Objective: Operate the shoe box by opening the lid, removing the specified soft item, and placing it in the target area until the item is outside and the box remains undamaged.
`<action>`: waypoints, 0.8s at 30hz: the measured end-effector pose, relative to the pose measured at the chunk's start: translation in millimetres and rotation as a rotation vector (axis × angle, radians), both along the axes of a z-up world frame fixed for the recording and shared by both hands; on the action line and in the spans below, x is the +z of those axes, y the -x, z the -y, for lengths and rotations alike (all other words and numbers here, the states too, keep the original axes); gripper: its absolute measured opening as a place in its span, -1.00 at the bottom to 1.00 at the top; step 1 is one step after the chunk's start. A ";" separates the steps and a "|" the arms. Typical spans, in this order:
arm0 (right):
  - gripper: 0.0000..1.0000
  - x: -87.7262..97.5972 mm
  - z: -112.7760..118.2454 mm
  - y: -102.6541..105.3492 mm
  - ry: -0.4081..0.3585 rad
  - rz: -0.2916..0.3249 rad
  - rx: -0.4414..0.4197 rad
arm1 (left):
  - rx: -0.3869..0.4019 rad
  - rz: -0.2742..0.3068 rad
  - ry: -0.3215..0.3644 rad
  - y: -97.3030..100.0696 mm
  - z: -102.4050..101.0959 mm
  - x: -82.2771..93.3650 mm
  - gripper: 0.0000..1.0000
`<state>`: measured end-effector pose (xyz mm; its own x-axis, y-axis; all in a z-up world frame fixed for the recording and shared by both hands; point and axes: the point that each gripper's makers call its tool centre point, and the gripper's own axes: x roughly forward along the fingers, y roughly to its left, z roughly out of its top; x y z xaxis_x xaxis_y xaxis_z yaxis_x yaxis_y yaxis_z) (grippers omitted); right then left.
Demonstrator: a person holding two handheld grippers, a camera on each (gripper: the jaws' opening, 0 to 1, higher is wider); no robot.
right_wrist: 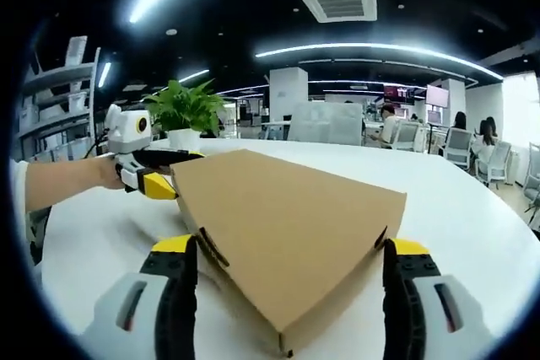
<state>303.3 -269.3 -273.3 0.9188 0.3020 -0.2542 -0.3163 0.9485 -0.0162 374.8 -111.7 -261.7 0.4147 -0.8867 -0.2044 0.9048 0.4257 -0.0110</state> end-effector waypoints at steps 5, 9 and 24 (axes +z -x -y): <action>0.88 1.3 -3.4 5.2 -0.005 0.017 0.010 | 0.012 0.006 0.007 13.5 -5.9 2.0 0.82; 0.88 1.9 -5.9 8.2 -0.003 0.015 0.021 | 0.025 0.006 0.002 24.7 -9.0 2.7 0.82; 0.70 2.9 -15.3 32.3 0.004 0.039 0.042 | 0.078 0.009 -0.026 48.7 -22.8 1.2 0.70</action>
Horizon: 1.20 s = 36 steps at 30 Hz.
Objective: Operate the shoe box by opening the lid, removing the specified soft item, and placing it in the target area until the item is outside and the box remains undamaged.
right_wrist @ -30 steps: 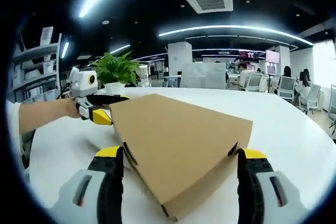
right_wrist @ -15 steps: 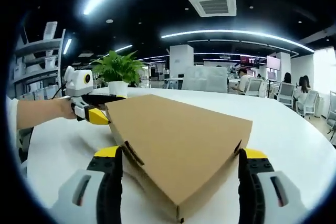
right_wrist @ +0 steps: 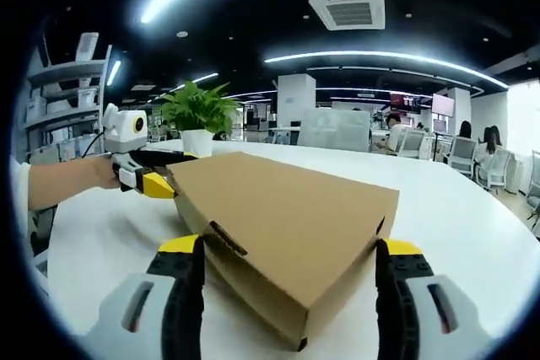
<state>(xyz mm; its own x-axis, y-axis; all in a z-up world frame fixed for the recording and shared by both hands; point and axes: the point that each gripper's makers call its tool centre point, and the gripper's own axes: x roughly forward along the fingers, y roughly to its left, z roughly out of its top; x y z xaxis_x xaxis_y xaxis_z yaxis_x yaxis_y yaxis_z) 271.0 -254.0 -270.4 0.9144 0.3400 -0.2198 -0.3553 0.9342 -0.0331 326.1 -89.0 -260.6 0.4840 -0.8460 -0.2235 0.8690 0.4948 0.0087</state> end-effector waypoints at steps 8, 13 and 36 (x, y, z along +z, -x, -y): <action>0.66 -0.6 -5.9 8.0 0.021 0.000 -0.002 | 0.037 0.010 0.027 7.1 -5.2 -1.9 0.69; 0.65 -0.5 -7.9 12.6 0.022 0.011 0.017 | 0.063 0.019 0.042 15.7 -8.4 -1.1 0.69; 0.65 -2.0 -13.0 22.6 0.032 0.048 0.073 | 0.118 0.048 0.056 20.9 -22.6 -2.3 0.66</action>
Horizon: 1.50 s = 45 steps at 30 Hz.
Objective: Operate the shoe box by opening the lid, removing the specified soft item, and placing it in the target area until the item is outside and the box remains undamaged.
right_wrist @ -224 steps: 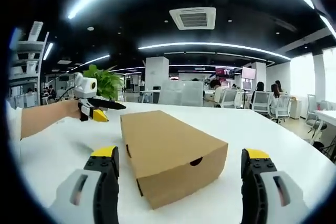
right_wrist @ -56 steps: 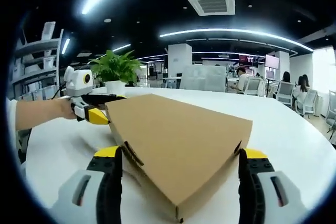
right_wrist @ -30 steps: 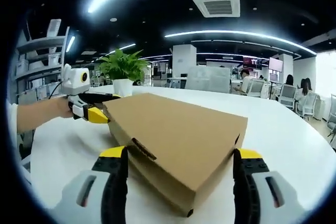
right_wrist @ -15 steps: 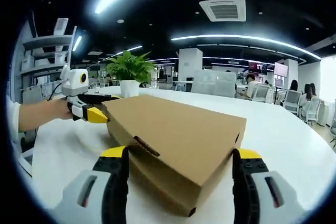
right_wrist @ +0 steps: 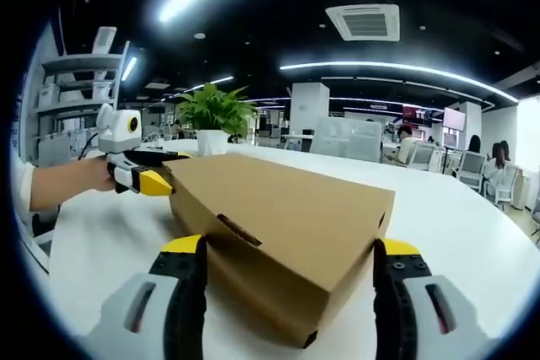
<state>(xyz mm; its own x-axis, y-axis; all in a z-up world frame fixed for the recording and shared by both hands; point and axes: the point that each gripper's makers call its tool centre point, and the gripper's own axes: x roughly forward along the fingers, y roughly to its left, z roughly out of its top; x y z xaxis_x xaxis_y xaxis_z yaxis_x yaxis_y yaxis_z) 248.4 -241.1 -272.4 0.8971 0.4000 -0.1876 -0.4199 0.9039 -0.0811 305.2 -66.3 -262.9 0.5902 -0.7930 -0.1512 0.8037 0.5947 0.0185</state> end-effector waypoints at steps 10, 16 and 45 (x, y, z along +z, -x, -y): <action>0.64 -0.7 0.1 0.9 -0.005 0.001 0.002 | 0.001 0.003 -0.009 -1.7 -4.9 -1.9 0.61; 0.70 5.4 -2.1 0.8 -0.095 0.025 0.002 | -0.002 -0.002 -0.008 -2.3 -4.6 -1.6 0.62; 0.97 0.6 -3.9 -16.9 -0.015 -0.005 -0.016 | 0.020 -0.042 -0.024 -2.1 7.9 -8.8 0.79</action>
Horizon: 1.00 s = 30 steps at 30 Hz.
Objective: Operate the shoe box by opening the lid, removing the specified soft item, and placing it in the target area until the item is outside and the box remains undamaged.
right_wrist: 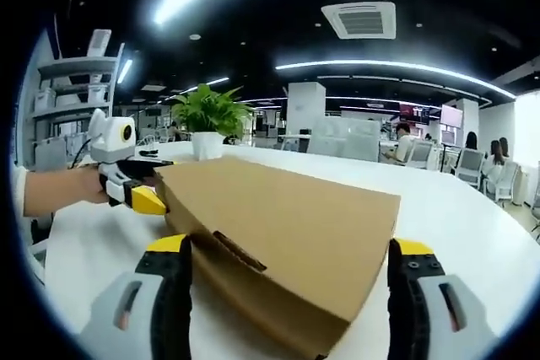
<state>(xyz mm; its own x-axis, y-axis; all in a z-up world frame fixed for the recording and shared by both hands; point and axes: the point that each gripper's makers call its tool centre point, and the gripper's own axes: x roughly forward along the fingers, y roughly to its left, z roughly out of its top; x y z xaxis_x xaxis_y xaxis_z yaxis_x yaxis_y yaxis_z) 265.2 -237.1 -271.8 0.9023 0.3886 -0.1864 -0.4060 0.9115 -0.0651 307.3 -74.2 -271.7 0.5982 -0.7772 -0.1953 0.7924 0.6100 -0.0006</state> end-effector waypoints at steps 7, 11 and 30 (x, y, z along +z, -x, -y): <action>0.98 -0.2 -2.0 0.1 -0.012 0.017 0.000 | 0.009 0.014 0.011 1.7 -1.3 -1.8 0.78; 1.00 -0.7 -6.1 2.6 -0.023 0.037 -0.016 | 0.030 0.024 0.025 0.1 -6.3 -5.4 0.78; 0.98 0.0 -12.4 36.4 -0.019 0.022 0.033 | 0.073 0.025 0.027 42.7 -15.6 -4.1 0.74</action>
